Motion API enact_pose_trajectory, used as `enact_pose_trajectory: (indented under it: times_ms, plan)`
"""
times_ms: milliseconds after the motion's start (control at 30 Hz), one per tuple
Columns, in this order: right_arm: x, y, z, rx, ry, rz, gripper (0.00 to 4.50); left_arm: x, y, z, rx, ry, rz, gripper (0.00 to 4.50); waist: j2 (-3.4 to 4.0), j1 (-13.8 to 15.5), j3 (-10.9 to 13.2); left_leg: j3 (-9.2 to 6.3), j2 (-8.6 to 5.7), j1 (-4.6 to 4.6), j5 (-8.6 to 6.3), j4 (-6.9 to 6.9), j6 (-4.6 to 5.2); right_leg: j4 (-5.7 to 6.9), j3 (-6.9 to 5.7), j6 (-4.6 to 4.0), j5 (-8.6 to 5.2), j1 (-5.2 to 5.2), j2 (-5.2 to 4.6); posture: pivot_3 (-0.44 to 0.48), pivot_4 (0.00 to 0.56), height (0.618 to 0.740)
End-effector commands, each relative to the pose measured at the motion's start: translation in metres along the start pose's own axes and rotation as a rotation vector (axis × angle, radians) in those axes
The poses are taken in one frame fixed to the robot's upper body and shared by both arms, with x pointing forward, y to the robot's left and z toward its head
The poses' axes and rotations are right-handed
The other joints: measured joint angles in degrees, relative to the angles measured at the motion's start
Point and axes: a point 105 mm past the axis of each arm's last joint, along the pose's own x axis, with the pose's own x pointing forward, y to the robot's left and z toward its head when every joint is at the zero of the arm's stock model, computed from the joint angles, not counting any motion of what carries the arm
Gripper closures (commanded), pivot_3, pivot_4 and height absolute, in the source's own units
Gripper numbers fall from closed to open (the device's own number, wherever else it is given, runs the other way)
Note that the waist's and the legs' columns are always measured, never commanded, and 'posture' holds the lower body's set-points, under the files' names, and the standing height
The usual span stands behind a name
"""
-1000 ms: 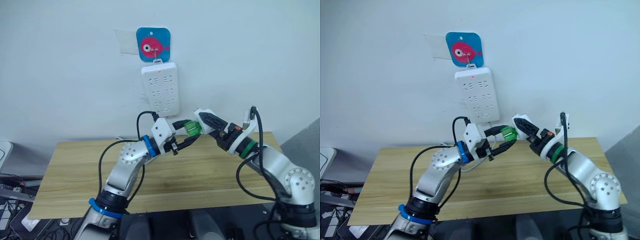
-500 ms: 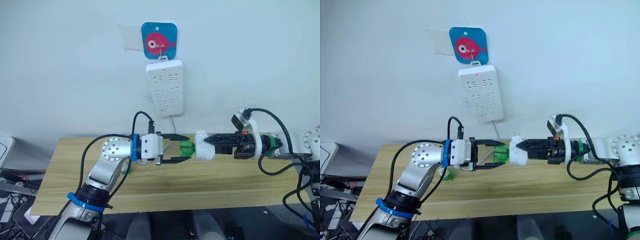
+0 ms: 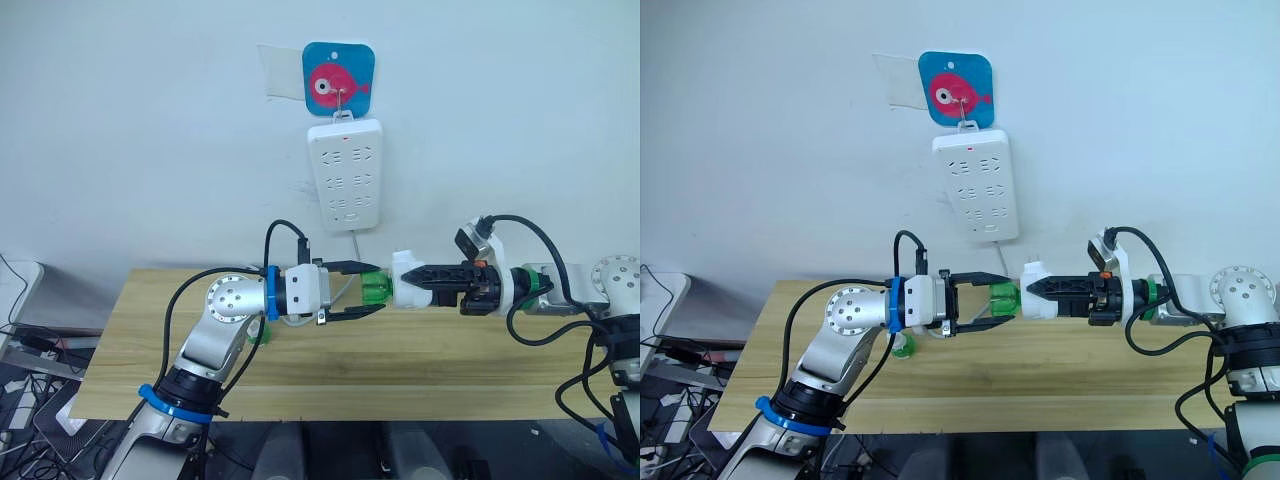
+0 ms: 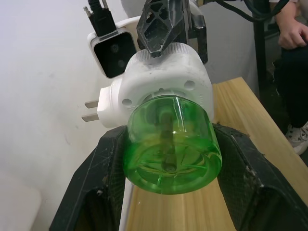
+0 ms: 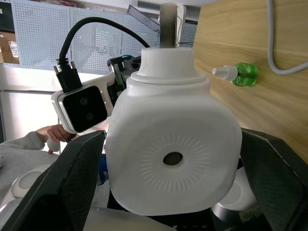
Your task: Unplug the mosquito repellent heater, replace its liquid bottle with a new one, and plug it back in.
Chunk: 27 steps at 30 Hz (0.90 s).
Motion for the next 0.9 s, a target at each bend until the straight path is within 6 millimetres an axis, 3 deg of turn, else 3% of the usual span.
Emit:
enact_pose_trajectory:
  times_ms: [33, 167, 400, 567, 700, 767, 867, 900]
  plan:
    - [-0.002, 0.01, 0.004, -0.044, -0.012, 0.024, 0.44, 0.004, 0.004, 0.01, 0.028, -0.036, 0.01, 2.26, 0.0, 0.0, 0.0, 0.0, 0.0, 0.0, 0.0, 0.0, 0.0, 0.0, 0.0, 0.0, 0.0, 0.0, 0.0, -0.053, 0.204, 0.74]
    - [-0.003, 0.011, 0.006, -0.039, -0.03, 0.032, 1.53, 0.005, 0.001, 0.011, 0.012, -0.048, -0.005, 2.26, 0.0, 0.0, 0.0, -0.02, 0.01, 0.01, 0.0, 0.01, 0.0, 0.03, -0.02, 0.0, 0.0, 0.0, 0.01, -0.058, 0.204, 0.74]
    - [-0.003, 0.01, -0.001, -0.043, -0.018, 0.033, 1.54, 0.007, -0.001, 0.015, -0.074, -0.069, -0.003, 2.26, 0.0, 0.0, 0.0, -0.01, 0.0, 0.0, 0.0, 0.02, 0.0, 0.03, -0.01, 0.0, 0.0, 0.0, 0.01, -0.059, 0.203, 0.74]
    - [-0.003, 0.012, -0.001, -0.081, -0.001, 0.025, 1.54, 0.006, 0.011, 0.024, -0.563, -0.126, 0.015, 2.26, -0.01, -0.1, 0.0, -0.03, 0.02, 0.0, 0.0, 0.05, 0.0, 0.07, -0.02, 0.0, 0.0, 0.0, 0.01, -0.059, 0.206, 0.74]
    - [-0.005, 0.015, -0.002, -0.112, 0.037, 0.027, 1.54, -0.003, 0.005, 0.034, -1.16, -0.149, -0.182, 2.26, -0.03, -0.3, 0.3, -0.13, 0.03, 0.02, 0.0, 0.09, 0.0, 0.12, -0.1, 0.01, 0.0, 0.0, 0.08, -0.059, 0.206, 0.74]
    - [-0.005, 0.016, -0.003, -0.123, 0.053, 0.029, 1.54, -0.008, 0.01, 0.034, -1.373, -0.155, -0.237, 2.26, -0.04, -0.6, 0.4, -0.18, -0.05, 0.02, 0.0, 0.11, 0.0, 0.16, -0.2, 0.01, 0.0, 0.0, 0.15, -0.06, 0.206, 0.74]
    - [-0.006, 0.014, -0.004, -0.135, 0.07, 0.022, 1.54, -0.011, 0.013, 0.023, -1.553, -0.142, -0.253, 2.26, -0.03, -0.6, 0.4, -0.22, -0.07, 0.01, 0.0, 0.11, 0.0, 0.13, -0.46, 0.02, -0.01, 0.0, 0.18, -0.067, 0.205, 0.74]
    - [-0.006, 0.014, -0.004, -0.134, 0.067, 0.025, 1.54, -0.01, 0.01, 0.022, -1.573, -0.129, -0.262, 1.91, -0.03, -0.7, 0.4, -0.21, -0.07, 0.0, 0.0, 0.11, 0.0, 0.1, -0.46, 0.02, -0.01, 0.0, 0.18, -0.074, 0.204, 0.74]
